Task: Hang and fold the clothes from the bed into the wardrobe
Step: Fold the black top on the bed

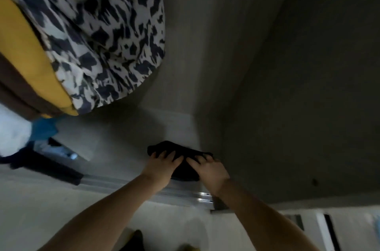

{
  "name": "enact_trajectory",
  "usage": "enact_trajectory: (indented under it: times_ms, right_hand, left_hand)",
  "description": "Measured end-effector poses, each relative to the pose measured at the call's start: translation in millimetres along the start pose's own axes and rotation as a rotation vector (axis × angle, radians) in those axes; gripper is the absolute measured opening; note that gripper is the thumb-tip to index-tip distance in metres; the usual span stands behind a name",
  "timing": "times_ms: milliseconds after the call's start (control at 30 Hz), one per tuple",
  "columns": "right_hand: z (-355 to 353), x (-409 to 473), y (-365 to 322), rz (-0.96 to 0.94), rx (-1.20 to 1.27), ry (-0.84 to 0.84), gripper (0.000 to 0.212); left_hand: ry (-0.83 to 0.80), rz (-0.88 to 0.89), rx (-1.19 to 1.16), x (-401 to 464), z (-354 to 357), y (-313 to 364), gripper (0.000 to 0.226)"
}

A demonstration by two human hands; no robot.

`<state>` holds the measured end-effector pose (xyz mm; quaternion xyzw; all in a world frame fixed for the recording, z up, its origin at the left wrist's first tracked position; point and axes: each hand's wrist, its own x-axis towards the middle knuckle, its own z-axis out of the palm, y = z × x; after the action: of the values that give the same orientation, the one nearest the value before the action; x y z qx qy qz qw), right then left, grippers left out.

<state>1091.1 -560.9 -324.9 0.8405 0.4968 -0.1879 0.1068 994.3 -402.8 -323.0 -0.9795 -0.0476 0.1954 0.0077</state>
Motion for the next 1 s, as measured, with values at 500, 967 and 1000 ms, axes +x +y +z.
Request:
enact_trajectory:
  times_ms: [500,967,1000]
  right_hand:
    - [194.7,211.5,158.0,0.288,-0.058,0.205,0.059]
    - [390.5,209.3,145.4,0.513,0.155,-0.098,0.080]
    - [396.4,207.6,145.4,0.503,0.163,-0.105,0.083]
  left_hand:
    - [0.165,0.082,0.053,306.3,164.6,-4.3,0.064]
    - [0.020,0.207,-0.080,335.7,363.1,80.2,0.080]
    - [0.014,0.210,-0.103,332.0,369.6,83.0,0.084]
